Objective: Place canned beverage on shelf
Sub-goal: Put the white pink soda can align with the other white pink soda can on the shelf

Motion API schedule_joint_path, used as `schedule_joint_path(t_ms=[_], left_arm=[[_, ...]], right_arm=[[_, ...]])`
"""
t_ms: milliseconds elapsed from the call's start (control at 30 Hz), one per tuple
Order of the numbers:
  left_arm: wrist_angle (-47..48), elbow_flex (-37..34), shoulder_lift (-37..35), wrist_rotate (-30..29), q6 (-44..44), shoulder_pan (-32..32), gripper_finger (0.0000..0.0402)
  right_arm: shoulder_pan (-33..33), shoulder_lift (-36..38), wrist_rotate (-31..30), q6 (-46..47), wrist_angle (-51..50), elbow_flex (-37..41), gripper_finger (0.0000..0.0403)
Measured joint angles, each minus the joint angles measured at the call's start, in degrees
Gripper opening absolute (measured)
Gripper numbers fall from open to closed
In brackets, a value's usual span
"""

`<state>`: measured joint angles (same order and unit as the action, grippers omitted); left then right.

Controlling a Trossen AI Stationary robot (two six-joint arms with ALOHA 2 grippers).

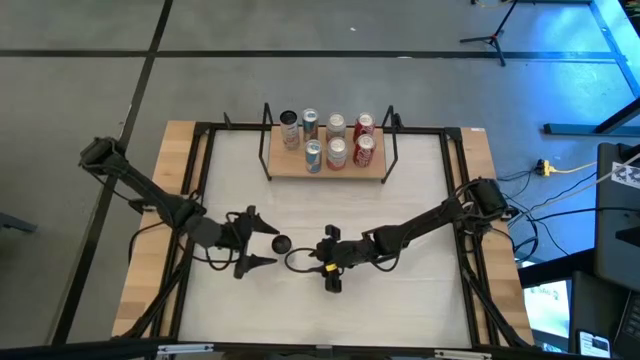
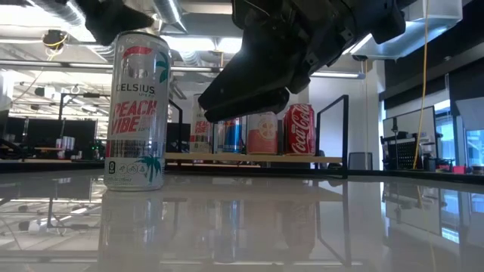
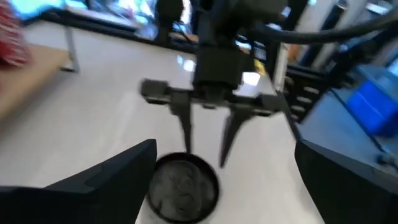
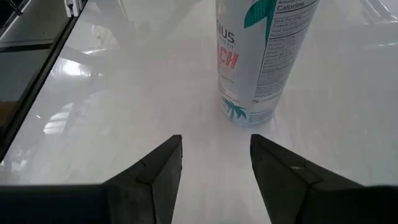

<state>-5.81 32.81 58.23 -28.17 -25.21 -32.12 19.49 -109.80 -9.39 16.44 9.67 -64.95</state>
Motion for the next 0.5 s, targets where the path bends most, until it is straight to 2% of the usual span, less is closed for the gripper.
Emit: schedule_joint_path(t_ms=[100,300,500], left_arm=[[2.09,3.06,1.53,3.90,0.32,1.35,0.0368],[25.55,15.01,7.09,2.31,-0.43,3.67,0.0367],[35.16,24.06,16.72,6.84,-2.24,6.26,0.0367]], right_arm=[[0.00,0.00,0.92,-0.09,0.10,0.00,0.0191],[0.00,0.00,0.97,-0.35,0.24,0.00,0.0191],[0.00,0.00,0.97,-0.89,-0.24,0.01,0.0191]])
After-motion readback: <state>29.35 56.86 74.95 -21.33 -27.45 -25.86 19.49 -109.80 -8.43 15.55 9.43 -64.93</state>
